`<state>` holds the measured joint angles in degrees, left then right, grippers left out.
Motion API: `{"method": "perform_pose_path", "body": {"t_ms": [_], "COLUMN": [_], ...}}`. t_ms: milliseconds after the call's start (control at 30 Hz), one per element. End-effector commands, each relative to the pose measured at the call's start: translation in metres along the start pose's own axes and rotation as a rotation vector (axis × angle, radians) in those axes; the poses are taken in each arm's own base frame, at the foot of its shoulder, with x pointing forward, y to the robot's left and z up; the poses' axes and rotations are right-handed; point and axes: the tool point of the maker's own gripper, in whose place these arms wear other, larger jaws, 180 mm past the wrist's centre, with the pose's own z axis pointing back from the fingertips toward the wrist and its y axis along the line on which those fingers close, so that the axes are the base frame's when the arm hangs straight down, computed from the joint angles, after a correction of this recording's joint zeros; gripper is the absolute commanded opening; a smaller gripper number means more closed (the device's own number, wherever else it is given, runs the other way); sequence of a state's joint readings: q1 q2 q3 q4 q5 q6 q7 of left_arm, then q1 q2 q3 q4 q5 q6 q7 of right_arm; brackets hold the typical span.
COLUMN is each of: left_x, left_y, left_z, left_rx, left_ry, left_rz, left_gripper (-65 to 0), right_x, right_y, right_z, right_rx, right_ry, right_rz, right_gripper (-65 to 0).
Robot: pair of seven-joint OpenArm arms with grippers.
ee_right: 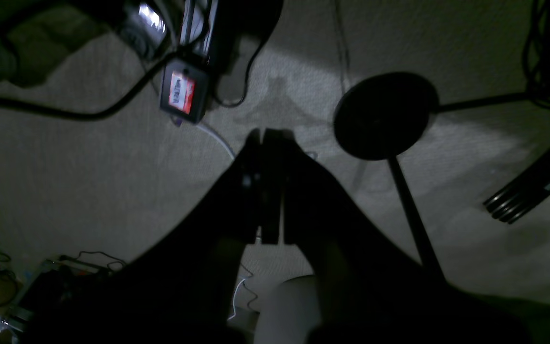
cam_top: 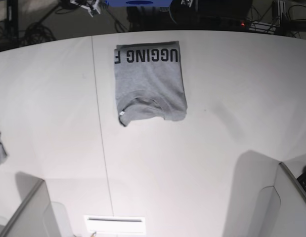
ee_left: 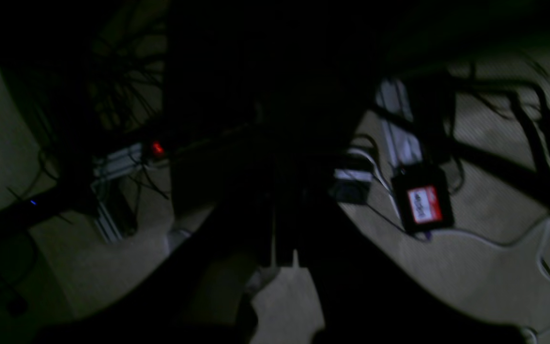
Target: Fold the T-shirt properly
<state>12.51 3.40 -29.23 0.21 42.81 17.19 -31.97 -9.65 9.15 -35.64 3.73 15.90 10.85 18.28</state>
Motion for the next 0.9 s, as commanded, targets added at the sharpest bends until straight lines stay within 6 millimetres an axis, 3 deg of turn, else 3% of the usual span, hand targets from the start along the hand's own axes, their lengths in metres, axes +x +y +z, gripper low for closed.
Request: {"method": "perform_pose_path", "body": {"t_ms": [0, 300, 367, 567, 867], "left_x": [-0.001, 0.001, -0.004, -0.014, -0.013], "left_y": [-0.004, -0.001, 0.007, 0.006, 0.004], "left_z": [0.002, 0.001, 0.000, 0.001, 0.002], "left_rx": [-0.005, -0.004, -0.002, -0.060, -0.067], "left_ry": [-0.003, -0.007, 0.001, 0.018, 0.010], "left_rz": [0.003, -0.008, -0.013, 0.042, 0.032], "left_gripper": [-65.0, -65.0, -65.0, -65.0, -65.0], "right_x": [-0.020, -0.015, -0.014, -0.004, -0.002], "right_y": [-0.004, 0.018, 0.017, 0.015, 0.014], "right_z": [0.004, 0.000, -0.001, -0.002, -0.002], "right_rx": [-0.012, 0.020, 0.020, 0.017, 0.014], "right_ry": [0.040, 0.030, 0.028, 0.014, 0.011], "right_rz": [0.001, -0.012, -0.012, -0.010, -0.009], "right_gripper": [-65.0, -65.0, -65.0, -65.0, -65.0]}}
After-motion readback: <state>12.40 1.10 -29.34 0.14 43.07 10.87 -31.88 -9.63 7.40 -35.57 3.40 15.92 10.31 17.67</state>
